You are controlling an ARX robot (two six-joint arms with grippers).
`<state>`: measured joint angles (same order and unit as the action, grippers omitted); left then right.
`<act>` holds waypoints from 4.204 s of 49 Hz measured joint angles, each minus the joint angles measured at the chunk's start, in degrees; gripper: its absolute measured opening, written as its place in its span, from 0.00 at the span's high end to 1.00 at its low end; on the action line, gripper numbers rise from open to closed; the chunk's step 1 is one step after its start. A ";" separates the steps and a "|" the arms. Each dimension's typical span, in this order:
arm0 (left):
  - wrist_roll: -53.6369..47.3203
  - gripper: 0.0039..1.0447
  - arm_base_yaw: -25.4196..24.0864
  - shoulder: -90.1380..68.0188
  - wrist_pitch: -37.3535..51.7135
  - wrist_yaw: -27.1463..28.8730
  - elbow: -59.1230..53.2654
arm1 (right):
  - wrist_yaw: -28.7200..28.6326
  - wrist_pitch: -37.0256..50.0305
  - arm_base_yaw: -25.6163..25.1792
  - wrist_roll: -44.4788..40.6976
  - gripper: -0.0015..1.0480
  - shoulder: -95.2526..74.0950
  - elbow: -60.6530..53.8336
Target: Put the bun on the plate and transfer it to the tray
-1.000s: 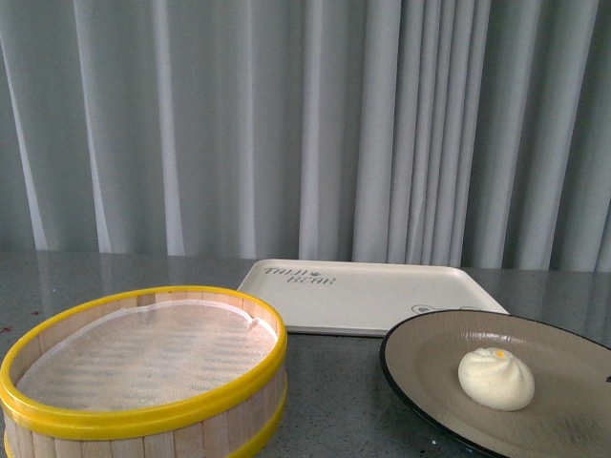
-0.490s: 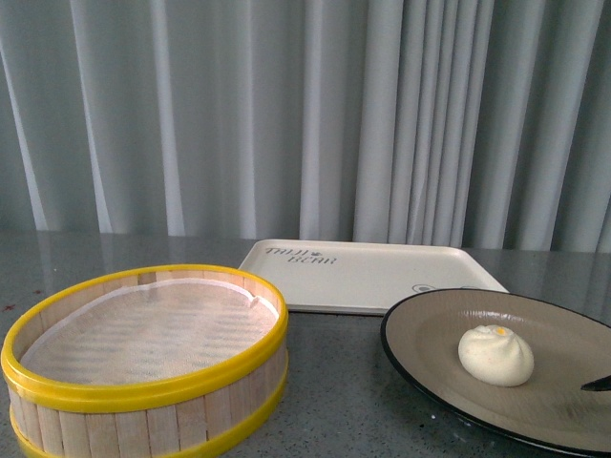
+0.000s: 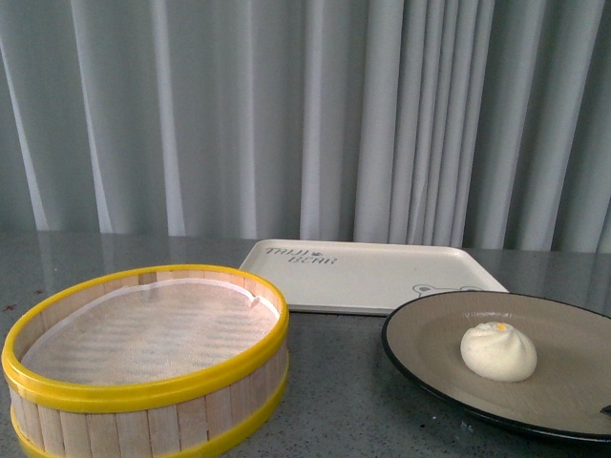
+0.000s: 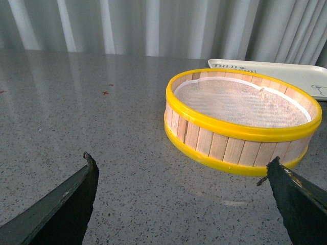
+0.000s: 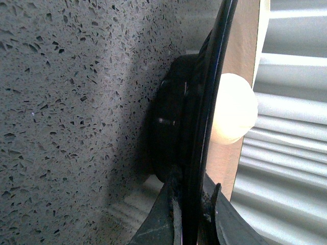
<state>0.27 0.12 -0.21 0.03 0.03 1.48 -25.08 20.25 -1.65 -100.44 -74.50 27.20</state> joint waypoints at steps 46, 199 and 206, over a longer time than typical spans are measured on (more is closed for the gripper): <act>0.00 0.06 0.00 0.00 0.00 0.00 0.00 | -9.49 -2.03 -7.98 3.56 0.97 -16.72 28.30; 0.00 0.06 0.00 0.00 0.00 0.00 0.00 | 25.14 23.52 1.64 99.67 0.98 16.57 -13.70; 0.00 0.06 0.00 0.00 0.00 0.00 0.00 | 25.09 22.73 1.66 99.67 0.98 20.76 -17.00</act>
<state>0.27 0.12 -0.21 0.03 0.03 1.48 0.01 42.98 0.01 -0.78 -53.74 10.20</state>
